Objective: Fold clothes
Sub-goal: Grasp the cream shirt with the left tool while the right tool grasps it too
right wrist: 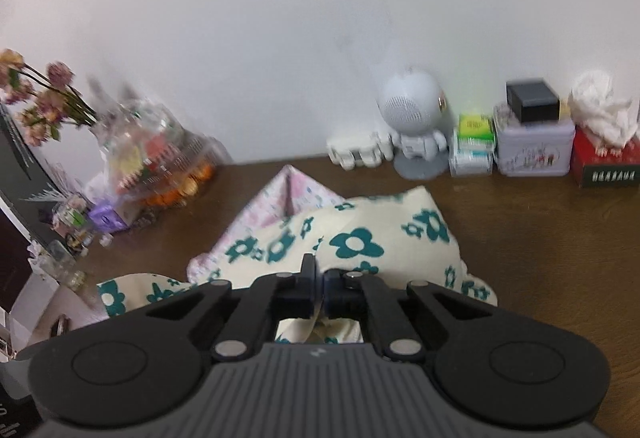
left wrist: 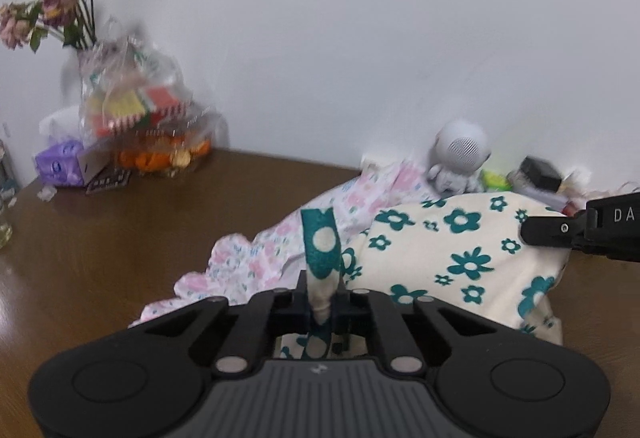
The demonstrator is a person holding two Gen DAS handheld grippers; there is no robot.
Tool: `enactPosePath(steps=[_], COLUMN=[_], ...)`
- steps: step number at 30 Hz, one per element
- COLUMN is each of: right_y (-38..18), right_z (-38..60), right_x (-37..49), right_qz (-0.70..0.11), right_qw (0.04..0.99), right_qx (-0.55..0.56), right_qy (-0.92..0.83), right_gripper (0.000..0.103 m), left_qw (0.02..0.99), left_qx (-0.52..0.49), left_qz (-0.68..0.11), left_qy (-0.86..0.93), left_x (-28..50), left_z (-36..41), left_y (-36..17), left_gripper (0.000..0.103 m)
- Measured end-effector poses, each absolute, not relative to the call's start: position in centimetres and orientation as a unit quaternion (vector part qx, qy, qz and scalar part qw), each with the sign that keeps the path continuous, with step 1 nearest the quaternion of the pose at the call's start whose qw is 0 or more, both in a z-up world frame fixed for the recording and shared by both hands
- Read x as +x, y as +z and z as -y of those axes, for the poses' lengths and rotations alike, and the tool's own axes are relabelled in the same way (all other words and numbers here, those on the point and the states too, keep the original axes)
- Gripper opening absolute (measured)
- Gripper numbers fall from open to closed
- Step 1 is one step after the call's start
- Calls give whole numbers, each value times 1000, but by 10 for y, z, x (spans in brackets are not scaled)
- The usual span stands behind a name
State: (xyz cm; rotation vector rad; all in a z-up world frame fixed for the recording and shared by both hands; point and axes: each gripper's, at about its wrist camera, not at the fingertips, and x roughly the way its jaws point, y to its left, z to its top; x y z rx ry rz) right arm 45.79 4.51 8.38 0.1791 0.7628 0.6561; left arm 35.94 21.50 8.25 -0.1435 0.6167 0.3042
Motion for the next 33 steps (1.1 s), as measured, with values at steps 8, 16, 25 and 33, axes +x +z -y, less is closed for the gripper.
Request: enactPosePath(steps=[8, 16, 25, 33], right_y=[165, 242, 258, 159], right_z=[17, 93, 180, 178], right_x=[413, 353, 267, 245], right_qz=[-282, -202, -196, -320], right_qw=[904, 931, 943, 907], right_qx=[85, 70, 9, -16], right_qy=[311, 296, 268, 272], right_gripper=[3, 3, 3, 3], left_qw=[969, 986, 972, 935], left_qx=[-37, -9, 10, 31], left_qz=[-229, -169, -214, -340], left_qy=[88, 2, -94, -94], left_x=[318, 261, 202, 190], left_z=[-173, -97, -36, -29], left_y=[164, 229, 191, 86], left_gripper=[6, 6, 6, 6])
